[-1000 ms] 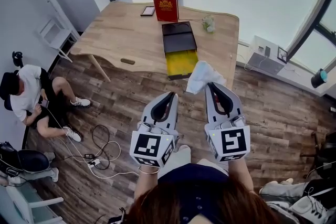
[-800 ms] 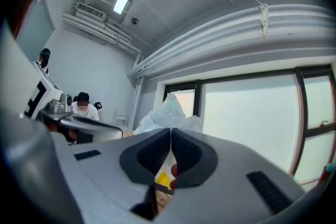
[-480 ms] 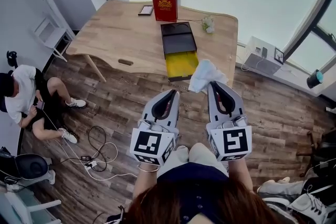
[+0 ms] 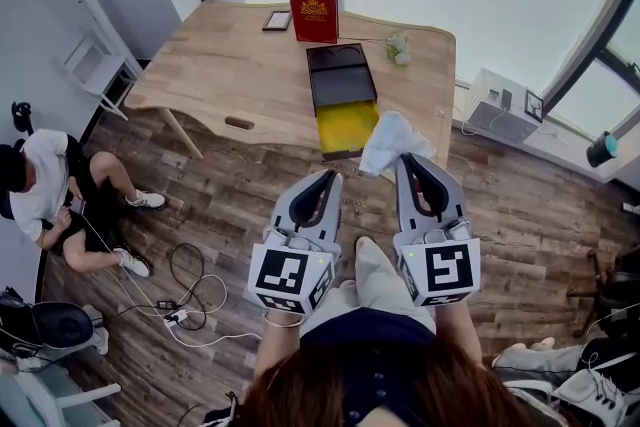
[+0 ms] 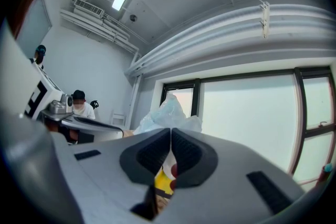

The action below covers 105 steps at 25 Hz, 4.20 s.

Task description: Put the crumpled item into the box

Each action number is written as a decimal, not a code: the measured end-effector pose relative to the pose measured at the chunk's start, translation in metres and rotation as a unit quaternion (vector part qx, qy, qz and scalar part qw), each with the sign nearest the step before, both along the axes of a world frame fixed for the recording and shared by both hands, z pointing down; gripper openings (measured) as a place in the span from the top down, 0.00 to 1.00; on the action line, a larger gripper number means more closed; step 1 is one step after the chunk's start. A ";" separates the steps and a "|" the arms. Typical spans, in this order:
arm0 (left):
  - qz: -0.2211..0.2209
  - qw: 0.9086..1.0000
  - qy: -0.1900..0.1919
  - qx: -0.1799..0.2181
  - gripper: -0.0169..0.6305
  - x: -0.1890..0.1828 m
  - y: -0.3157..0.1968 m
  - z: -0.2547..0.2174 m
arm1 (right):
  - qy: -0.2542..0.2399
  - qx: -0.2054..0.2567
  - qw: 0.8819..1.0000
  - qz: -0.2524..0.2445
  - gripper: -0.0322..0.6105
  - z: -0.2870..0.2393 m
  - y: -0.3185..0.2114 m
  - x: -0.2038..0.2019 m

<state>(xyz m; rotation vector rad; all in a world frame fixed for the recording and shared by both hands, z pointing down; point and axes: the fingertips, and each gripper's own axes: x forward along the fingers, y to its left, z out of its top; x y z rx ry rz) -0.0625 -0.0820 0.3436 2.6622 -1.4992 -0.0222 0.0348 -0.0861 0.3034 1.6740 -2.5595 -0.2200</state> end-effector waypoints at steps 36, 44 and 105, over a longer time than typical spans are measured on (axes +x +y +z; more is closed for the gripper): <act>-0.017 1.000 -0.024 0.004 0.92 0.010 -0.101 -0.001 | 0.007 -0.013 0.999 -0.033 0.91 0.013 -0.104 0.001; -0.028 0.999 -0.024 0.003 0.92 0.012 -0.122 -0.001 | 0.019 -0.018 0.999 -0.045 0.91 0.021 -0.128 0.001; -0.091 0.994 -0.025 -0.049 0.92 0.002 -0.199 0.031 | 0.214 -0.114 0.956 -0.166 0.90 0.173 -0.232 -0.045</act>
